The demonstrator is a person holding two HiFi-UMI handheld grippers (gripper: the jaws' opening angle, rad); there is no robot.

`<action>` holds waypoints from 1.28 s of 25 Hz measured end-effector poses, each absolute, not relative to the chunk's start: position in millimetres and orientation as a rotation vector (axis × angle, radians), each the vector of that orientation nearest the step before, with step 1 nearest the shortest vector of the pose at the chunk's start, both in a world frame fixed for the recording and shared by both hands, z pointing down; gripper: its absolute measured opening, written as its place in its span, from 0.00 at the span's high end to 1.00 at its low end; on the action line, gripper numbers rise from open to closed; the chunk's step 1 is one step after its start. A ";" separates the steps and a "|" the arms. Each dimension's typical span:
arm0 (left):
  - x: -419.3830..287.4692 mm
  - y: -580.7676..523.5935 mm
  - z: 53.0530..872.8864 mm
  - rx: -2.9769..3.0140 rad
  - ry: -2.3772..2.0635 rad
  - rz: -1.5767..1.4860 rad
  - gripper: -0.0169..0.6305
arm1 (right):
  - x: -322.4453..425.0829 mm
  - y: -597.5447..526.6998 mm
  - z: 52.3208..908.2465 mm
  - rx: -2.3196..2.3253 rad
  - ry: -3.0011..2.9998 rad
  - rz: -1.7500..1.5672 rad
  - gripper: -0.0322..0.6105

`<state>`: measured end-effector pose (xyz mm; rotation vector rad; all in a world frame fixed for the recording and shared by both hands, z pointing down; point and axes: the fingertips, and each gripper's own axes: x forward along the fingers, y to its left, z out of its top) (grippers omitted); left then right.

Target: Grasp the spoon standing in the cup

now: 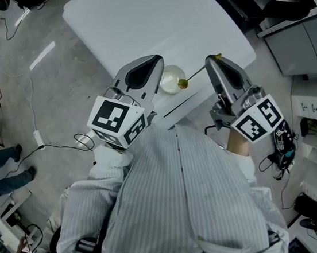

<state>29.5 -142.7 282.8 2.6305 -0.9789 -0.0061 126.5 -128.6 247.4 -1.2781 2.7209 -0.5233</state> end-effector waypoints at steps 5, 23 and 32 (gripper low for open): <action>29.9 -143.5 278.2 2.667 -0.935 0.008 0.95 | 126.5 -128.7 248.8 -1.279 2.725 -0.526 0.94; 28.3 -139.3 279.1 2.733 -0.787 0.105 0.95 | 115.8 -129.1 254.1 -1.261 2.753 -0.538 0.94; 33.7 -139.4 280.8 2.739 -0.766 0.134 0.95 | 115.0 -131.2 258.1 -1.259 2.760 -0.557 0.94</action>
